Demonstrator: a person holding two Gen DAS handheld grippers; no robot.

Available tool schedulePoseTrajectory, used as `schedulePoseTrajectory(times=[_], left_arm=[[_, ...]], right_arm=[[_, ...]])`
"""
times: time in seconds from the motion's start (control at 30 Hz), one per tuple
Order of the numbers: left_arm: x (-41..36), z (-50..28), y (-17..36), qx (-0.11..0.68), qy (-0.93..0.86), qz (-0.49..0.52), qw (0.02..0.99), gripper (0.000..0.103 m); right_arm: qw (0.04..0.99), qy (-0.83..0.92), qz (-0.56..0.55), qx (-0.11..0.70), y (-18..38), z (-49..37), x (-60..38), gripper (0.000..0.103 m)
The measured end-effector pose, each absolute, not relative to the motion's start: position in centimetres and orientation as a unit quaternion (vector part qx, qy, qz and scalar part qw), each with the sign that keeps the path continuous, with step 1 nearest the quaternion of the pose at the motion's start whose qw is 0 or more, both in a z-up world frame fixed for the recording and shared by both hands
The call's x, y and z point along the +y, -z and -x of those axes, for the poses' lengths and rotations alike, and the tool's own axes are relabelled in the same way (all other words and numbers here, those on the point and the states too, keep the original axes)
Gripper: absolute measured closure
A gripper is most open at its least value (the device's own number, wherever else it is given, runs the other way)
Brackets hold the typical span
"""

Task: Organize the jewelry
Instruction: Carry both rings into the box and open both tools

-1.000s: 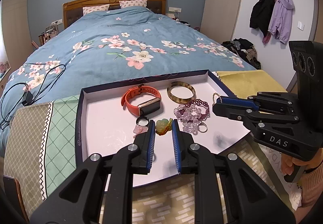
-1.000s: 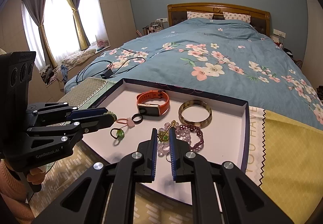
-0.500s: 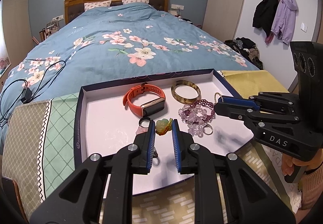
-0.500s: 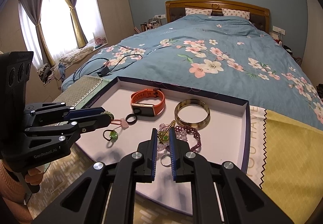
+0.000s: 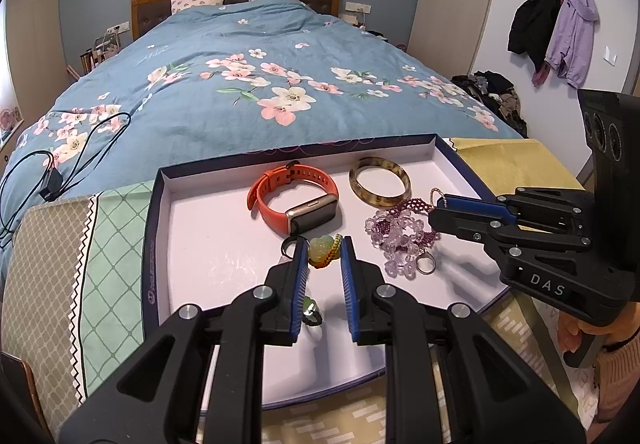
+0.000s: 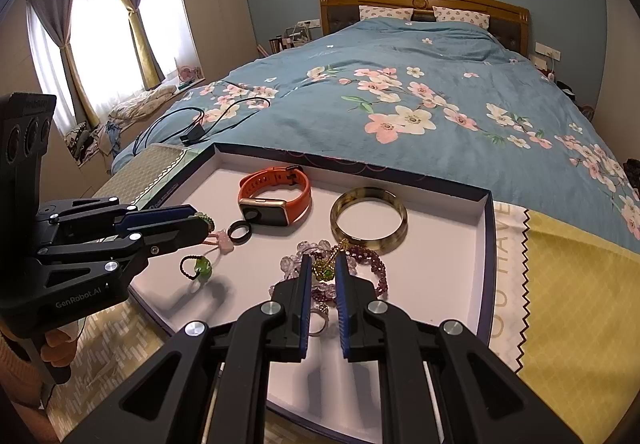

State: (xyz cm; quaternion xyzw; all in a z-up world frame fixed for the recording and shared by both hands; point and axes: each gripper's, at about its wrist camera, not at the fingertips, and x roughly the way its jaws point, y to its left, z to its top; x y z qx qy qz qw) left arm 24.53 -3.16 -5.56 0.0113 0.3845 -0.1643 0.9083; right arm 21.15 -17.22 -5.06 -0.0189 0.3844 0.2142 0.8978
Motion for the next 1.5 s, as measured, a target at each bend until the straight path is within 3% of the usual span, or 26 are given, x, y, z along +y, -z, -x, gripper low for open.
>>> schedulePoseTrajectory(times=[1.4,1.5], left_arm=[[-3.8,-25.7,6.7,0.392,0.165,-0.017,0.905,0.088],[-4.1,-25.5,6.7,0.392,0.176,-0.026,0.902,0.082]], right_arm=[[0.895,-0.203,0.031,0.395,5.6,-22.5,-17.0,0.093],[0.896,-0.203,0.030,0.395,5.6,-22.5,-17.0,0.093]])
